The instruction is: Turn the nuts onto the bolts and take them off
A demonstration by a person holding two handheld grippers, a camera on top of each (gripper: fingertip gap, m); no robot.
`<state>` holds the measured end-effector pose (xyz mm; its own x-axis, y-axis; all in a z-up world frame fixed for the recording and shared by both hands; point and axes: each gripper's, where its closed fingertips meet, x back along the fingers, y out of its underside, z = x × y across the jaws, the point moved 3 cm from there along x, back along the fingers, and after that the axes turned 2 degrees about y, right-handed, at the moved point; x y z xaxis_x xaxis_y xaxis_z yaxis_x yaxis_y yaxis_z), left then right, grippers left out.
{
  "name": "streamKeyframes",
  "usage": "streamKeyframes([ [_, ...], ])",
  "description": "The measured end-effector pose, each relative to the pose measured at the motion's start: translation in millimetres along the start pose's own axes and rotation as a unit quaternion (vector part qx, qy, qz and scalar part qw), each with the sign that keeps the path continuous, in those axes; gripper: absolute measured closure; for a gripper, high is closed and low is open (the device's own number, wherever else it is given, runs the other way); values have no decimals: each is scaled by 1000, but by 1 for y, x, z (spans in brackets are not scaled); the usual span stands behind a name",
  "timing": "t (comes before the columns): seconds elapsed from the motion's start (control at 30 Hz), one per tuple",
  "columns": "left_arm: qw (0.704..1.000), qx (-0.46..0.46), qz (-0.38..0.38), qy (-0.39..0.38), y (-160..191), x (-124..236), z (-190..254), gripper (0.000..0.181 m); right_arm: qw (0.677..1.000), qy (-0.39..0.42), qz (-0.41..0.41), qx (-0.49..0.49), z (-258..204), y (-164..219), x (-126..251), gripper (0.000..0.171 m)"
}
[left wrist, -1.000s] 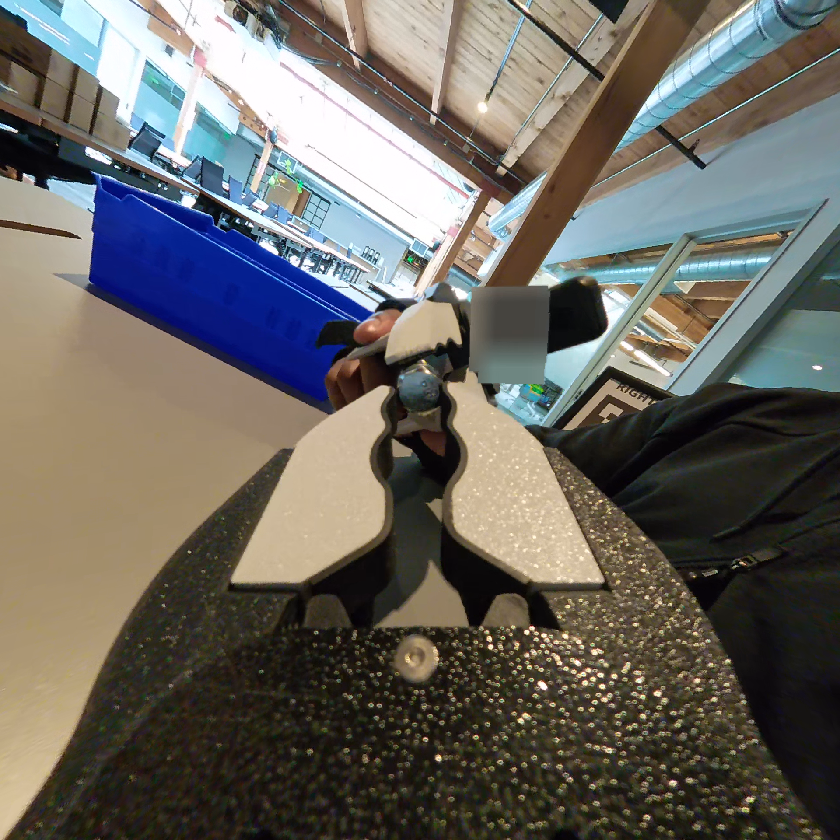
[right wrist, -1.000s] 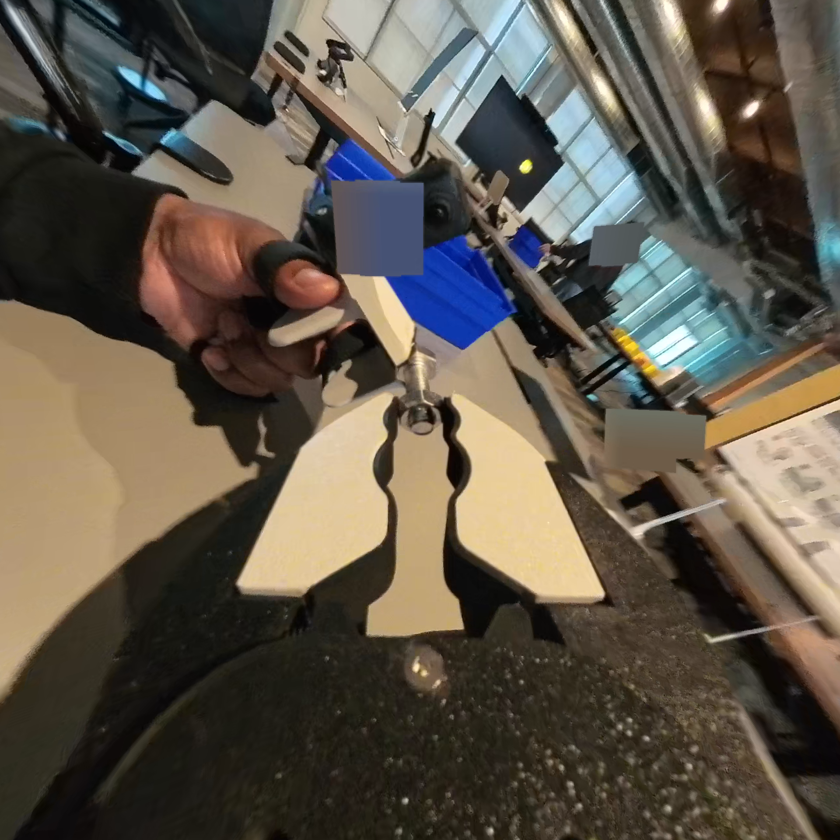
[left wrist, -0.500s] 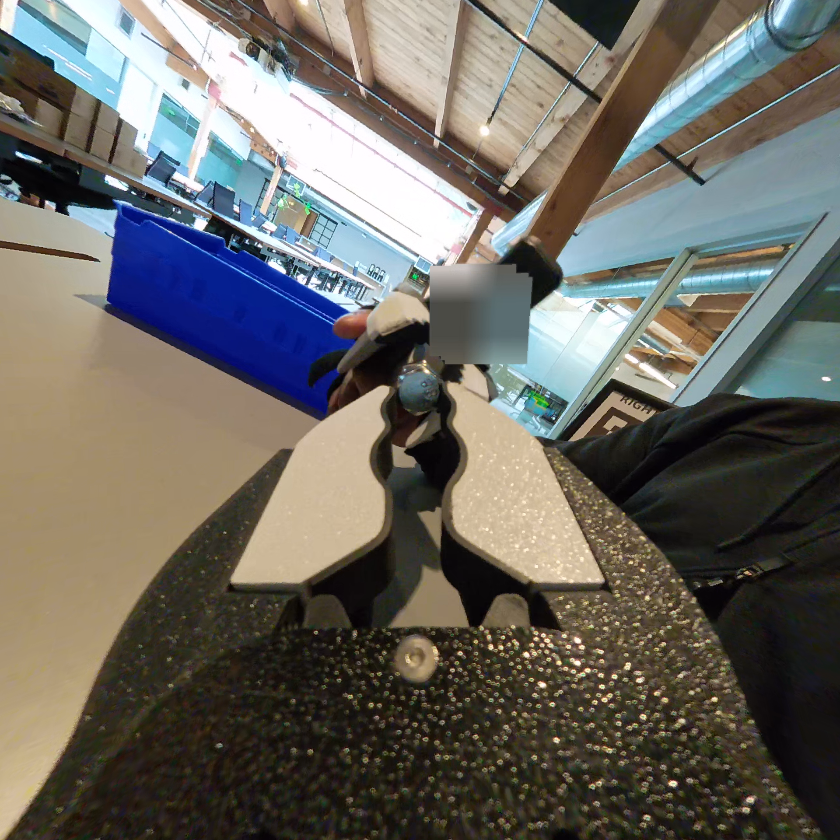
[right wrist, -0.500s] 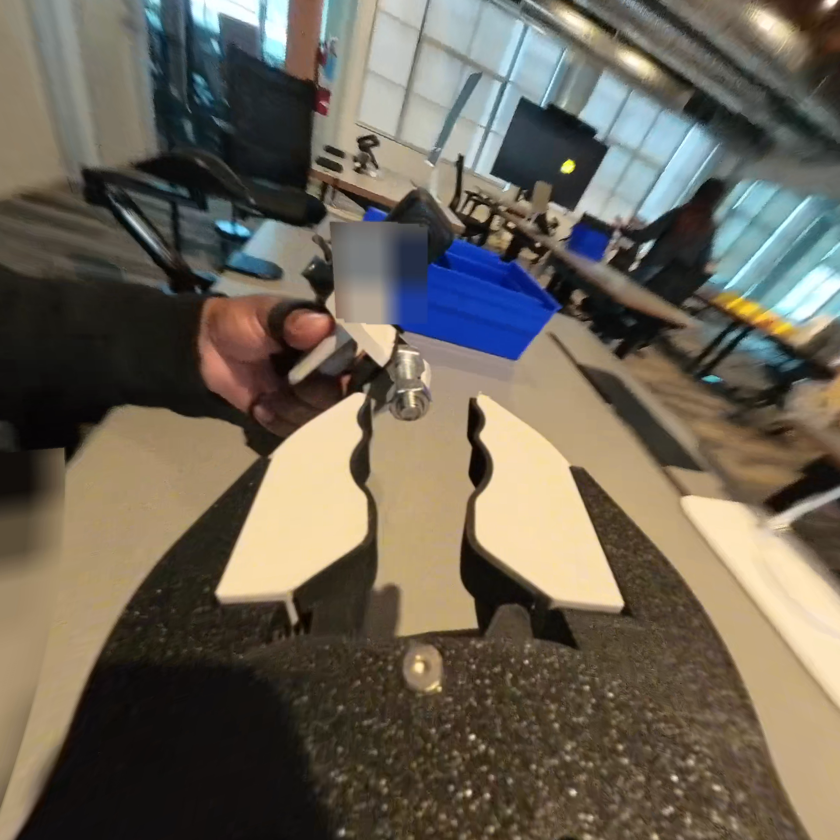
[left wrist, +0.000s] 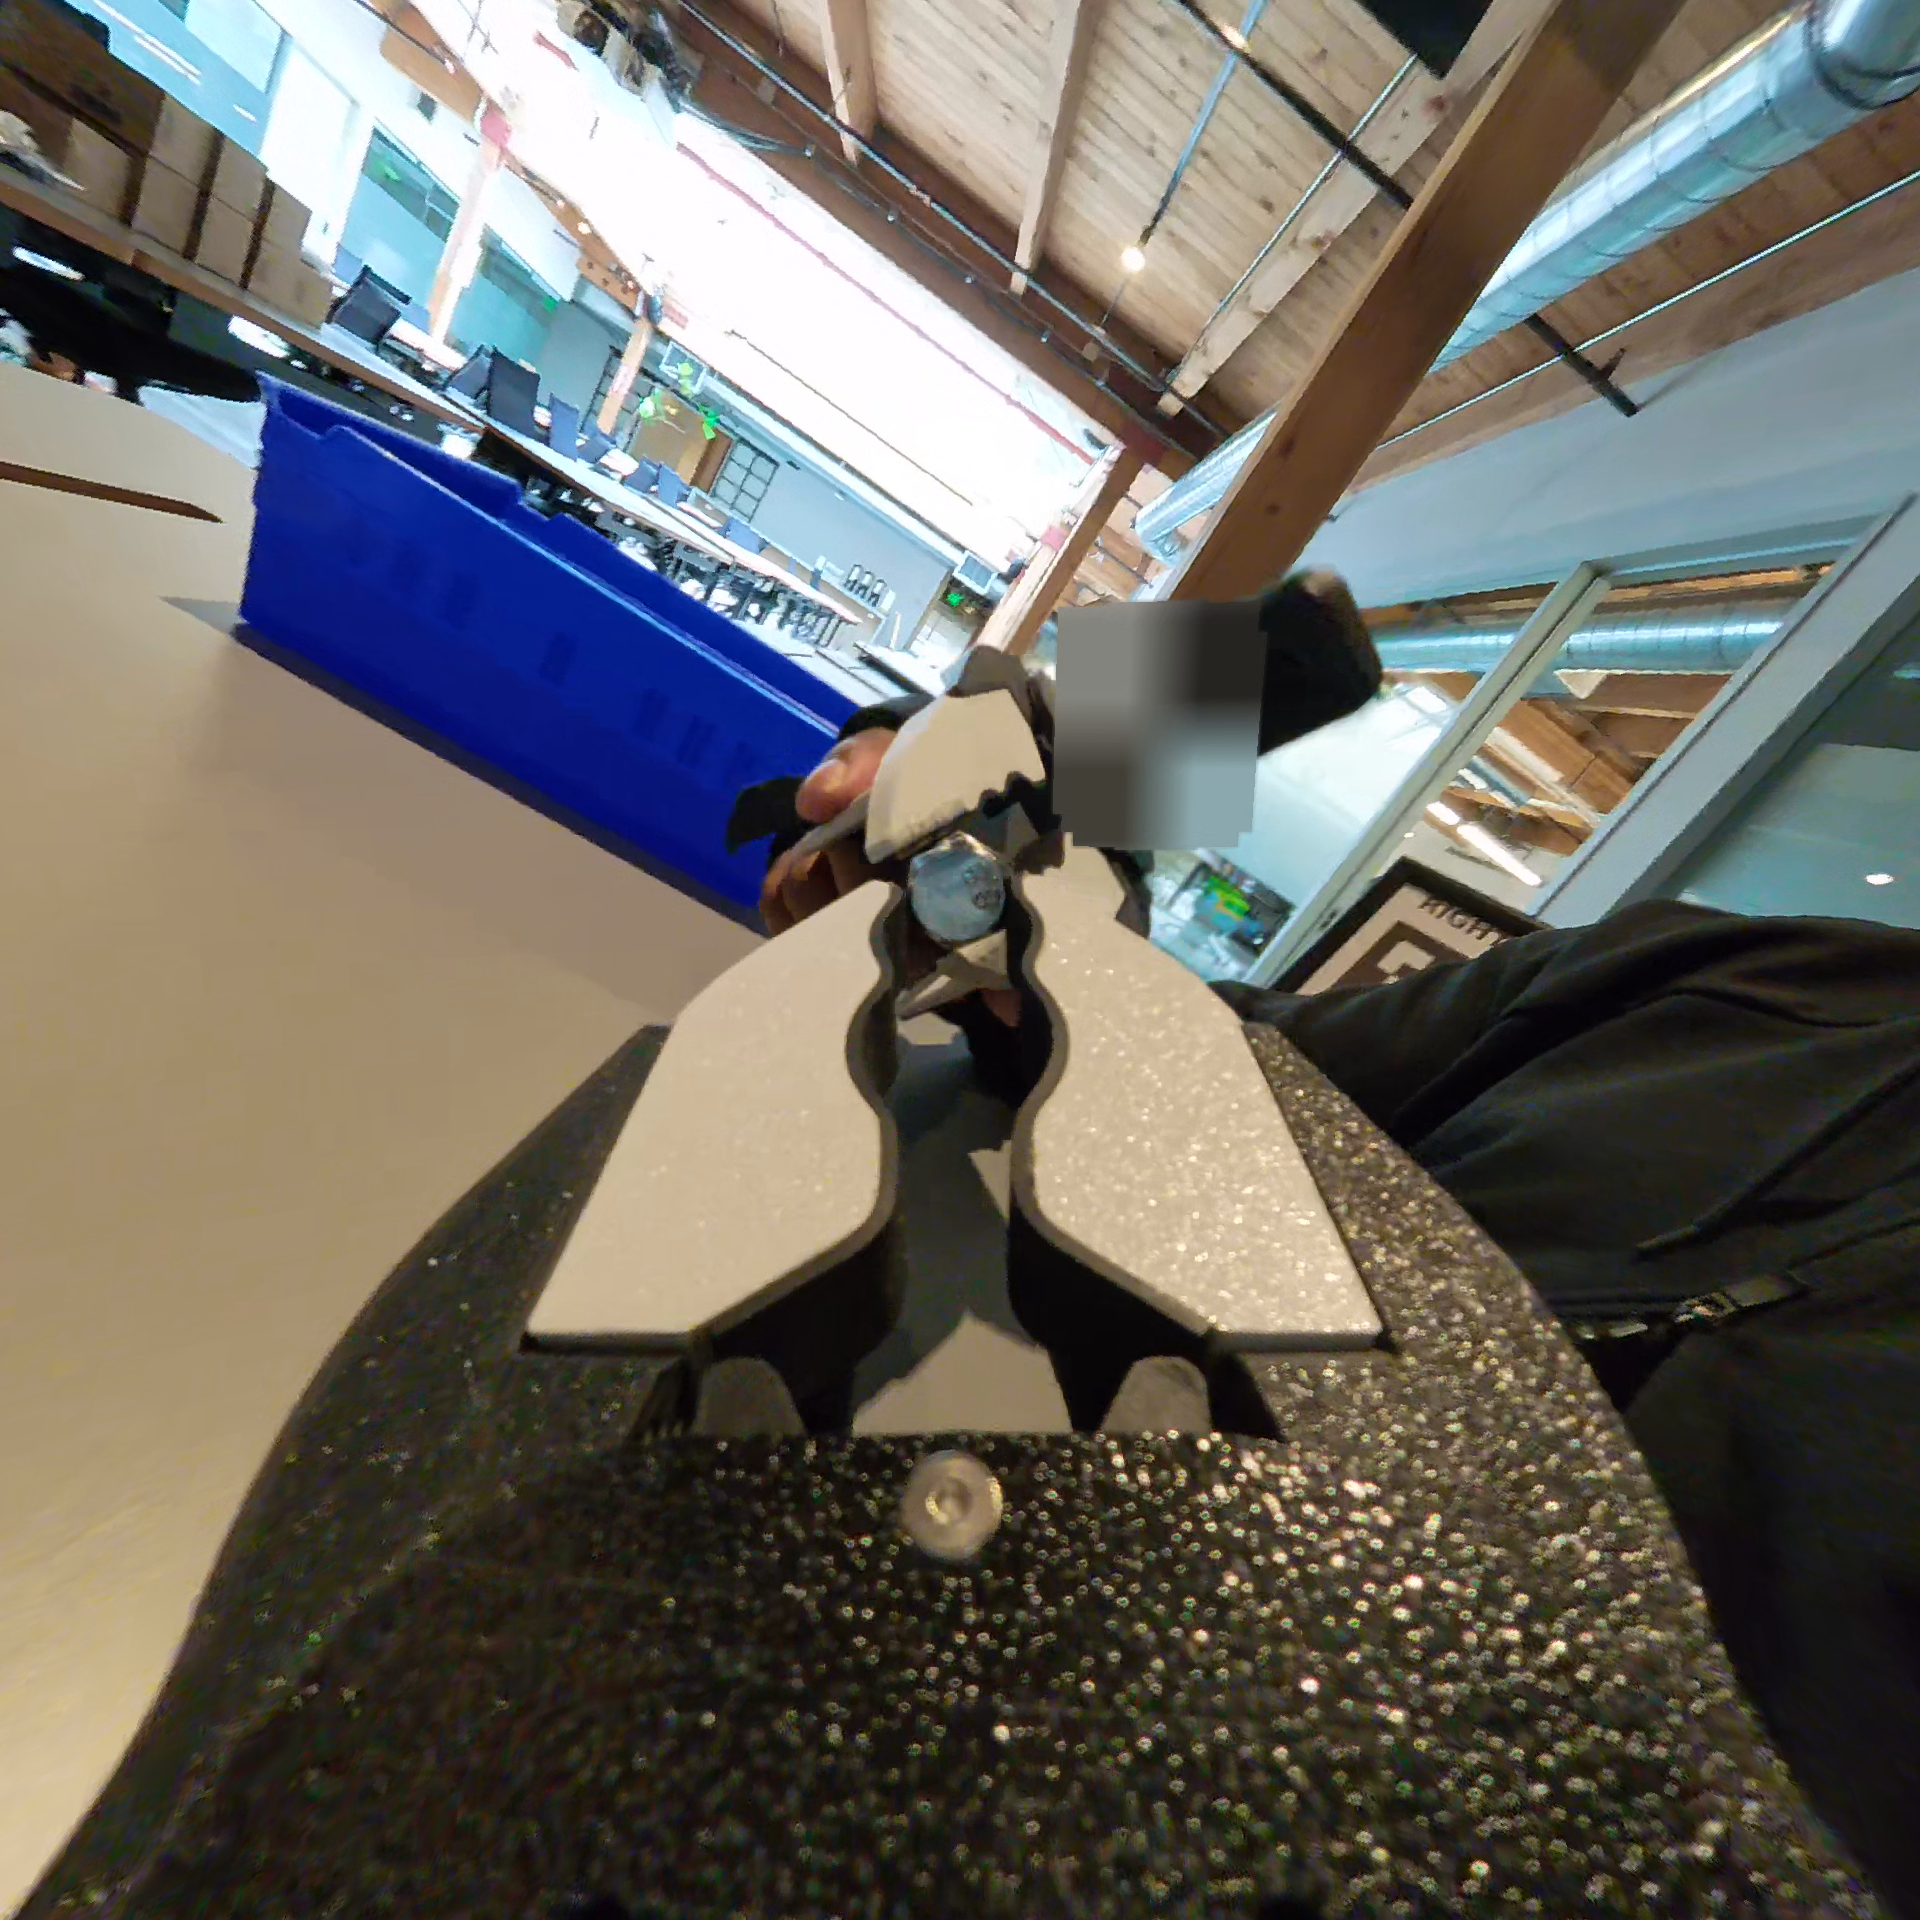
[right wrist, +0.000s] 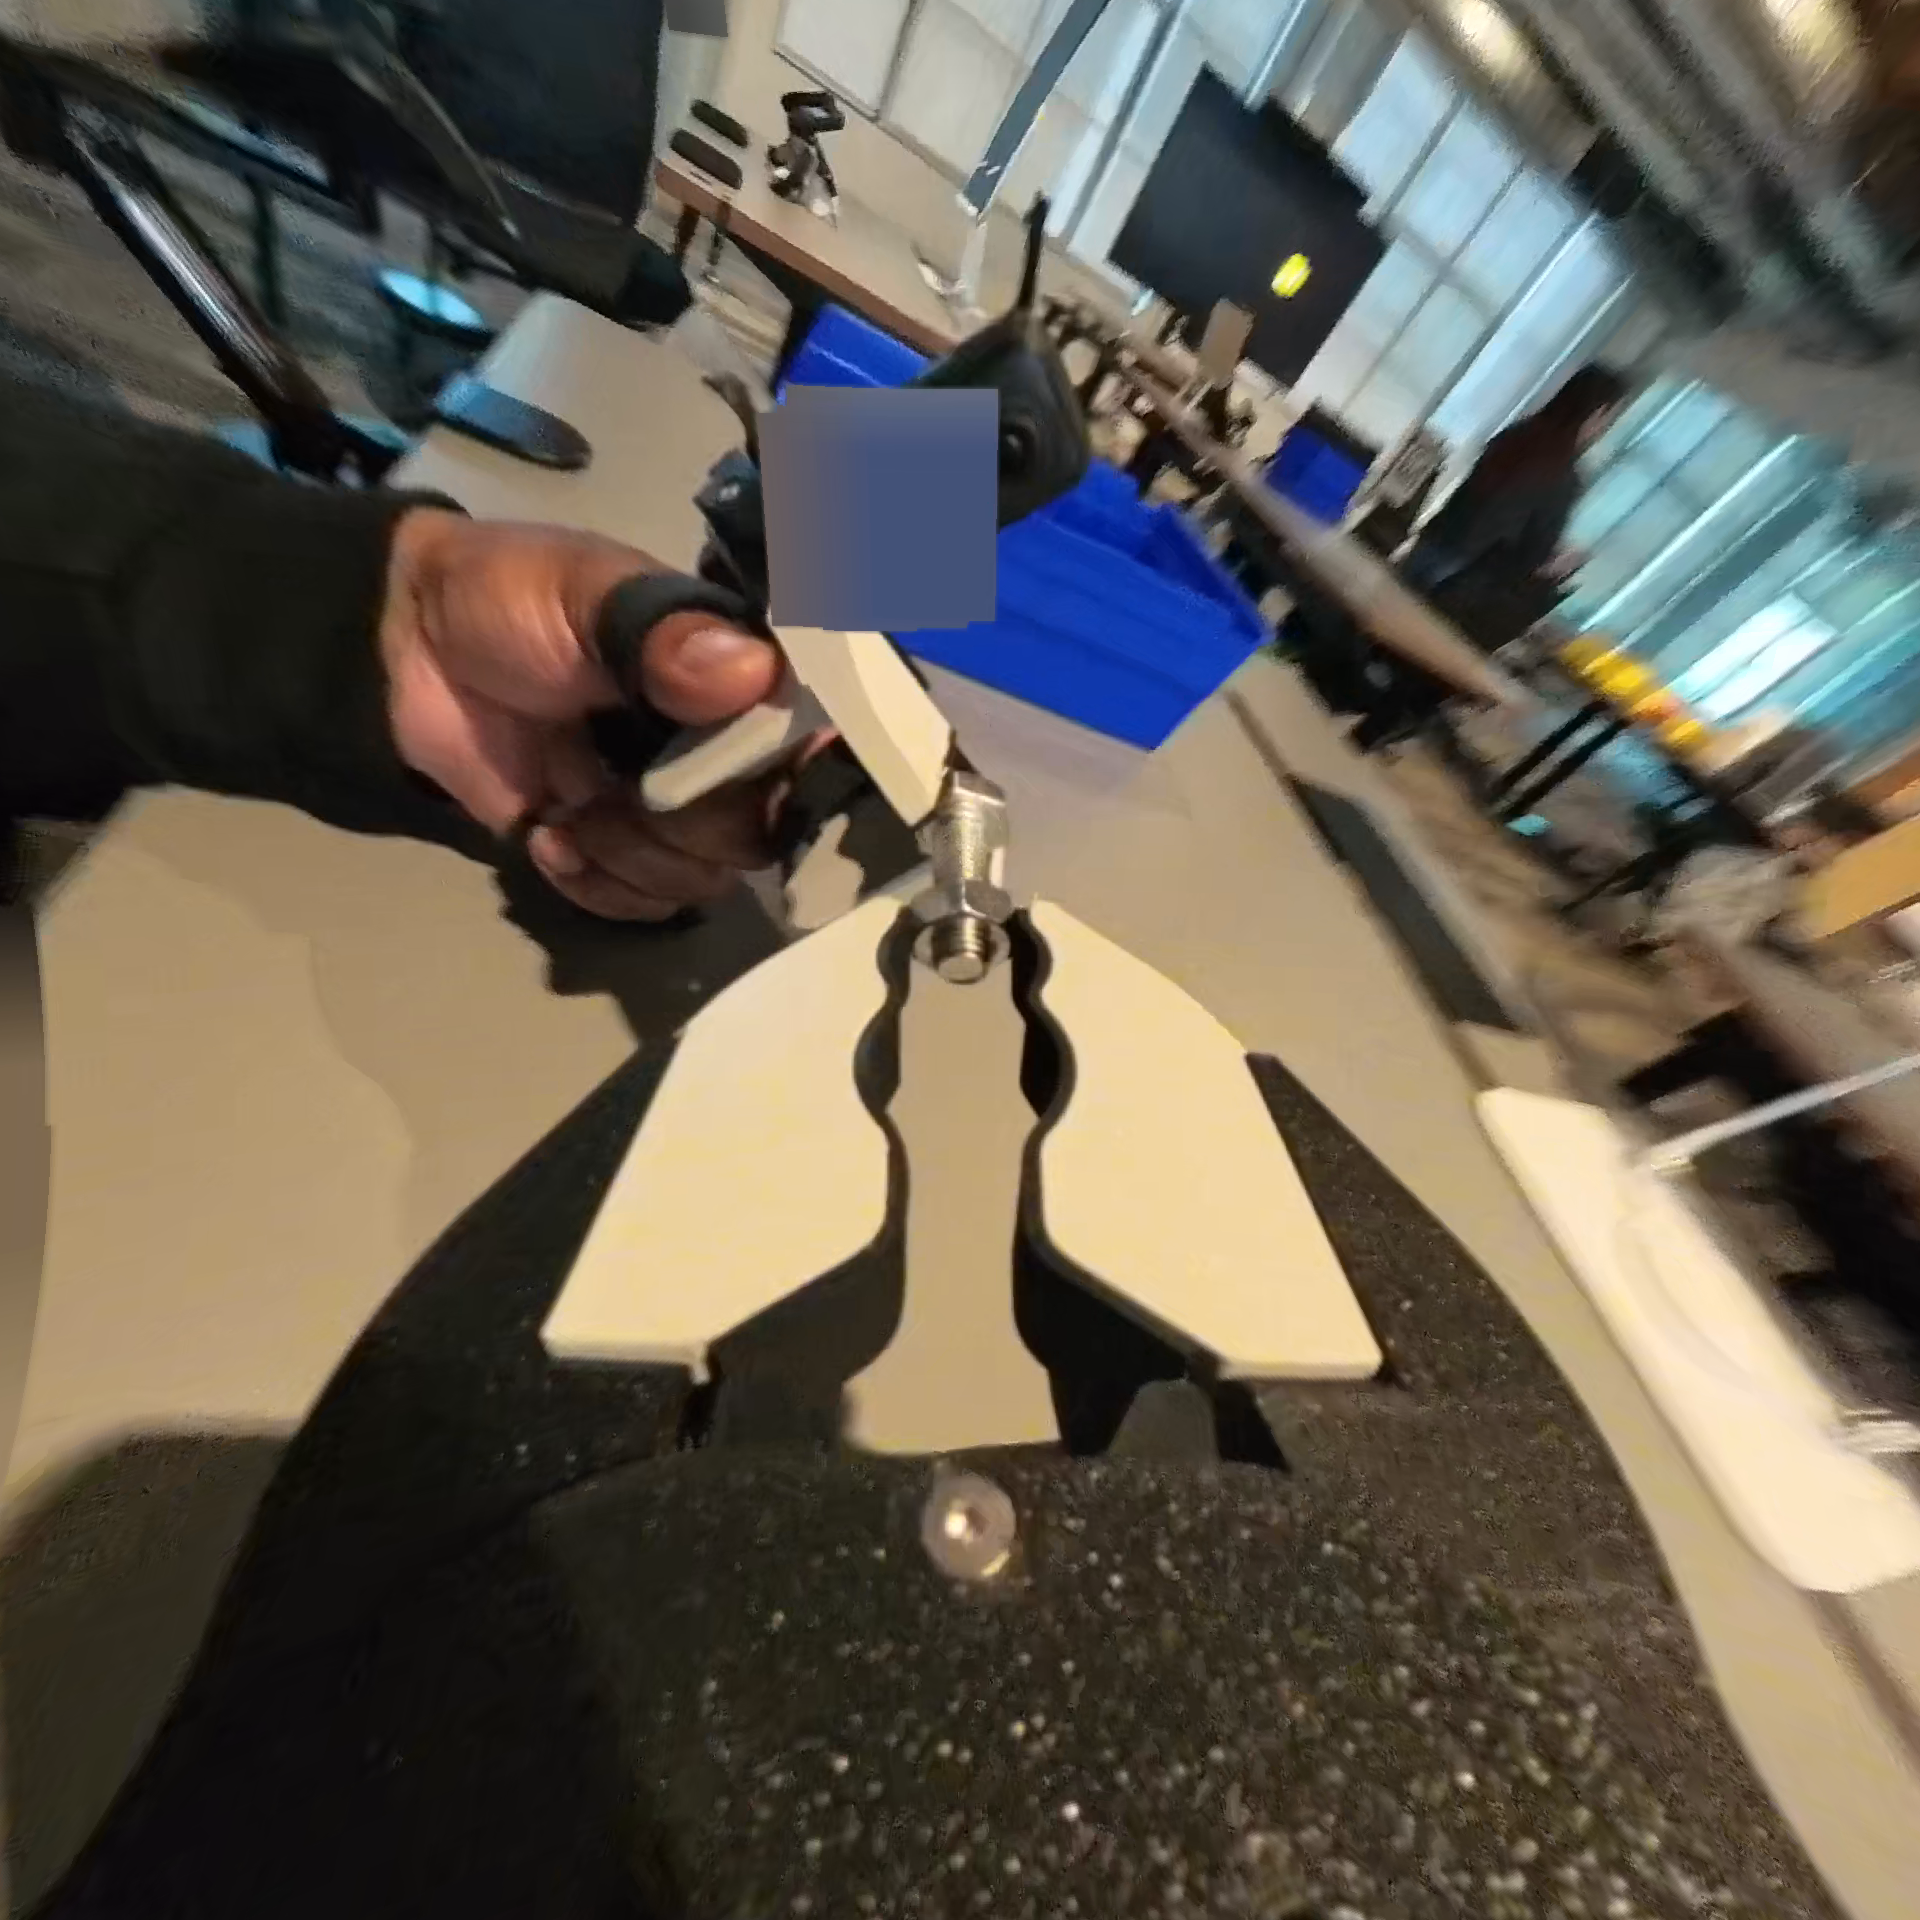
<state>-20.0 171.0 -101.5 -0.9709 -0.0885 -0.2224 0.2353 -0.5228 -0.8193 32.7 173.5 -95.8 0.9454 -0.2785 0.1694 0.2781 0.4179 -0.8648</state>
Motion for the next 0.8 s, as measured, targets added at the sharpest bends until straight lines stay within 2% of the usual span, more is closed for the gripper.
streamKeyframes([
  [0.07, 1000, -14, -8, -11, 1, 0, 0, 165, 995, -47, 5, -91, 0, 2, 0, 153],
  [0.17, 999, -30, -15, -23, 1, -2, 0, 164, 968, -113, 21, -224, 1, 4, 1, 153],
  [0.23, 999, -35, -14, -31, 0, -2, -1, 164, 957, -127, 27, -260, 3, 5, 0, 153],
  [0.3, 999, -35, -8, -38, -1, 0, -3, 164, 968, -97, 19, -229, 5, 7, -1, 150],
  [0.4, 998, -32, 9, -45, -5, 4, -5, 164, 994, 6, -33, -102, 12, 13, -3, 142],
  [0.5, 998, -29, 20, -60, -8, 8, -8, 164, 995, 70, -76, -1, 14, 16, -5, 140],
  [0.8, 997, -16, 28, -73, -8, 11, -13, 164, 987, 92, -129, 23, 15, 28, -8, 141],
])
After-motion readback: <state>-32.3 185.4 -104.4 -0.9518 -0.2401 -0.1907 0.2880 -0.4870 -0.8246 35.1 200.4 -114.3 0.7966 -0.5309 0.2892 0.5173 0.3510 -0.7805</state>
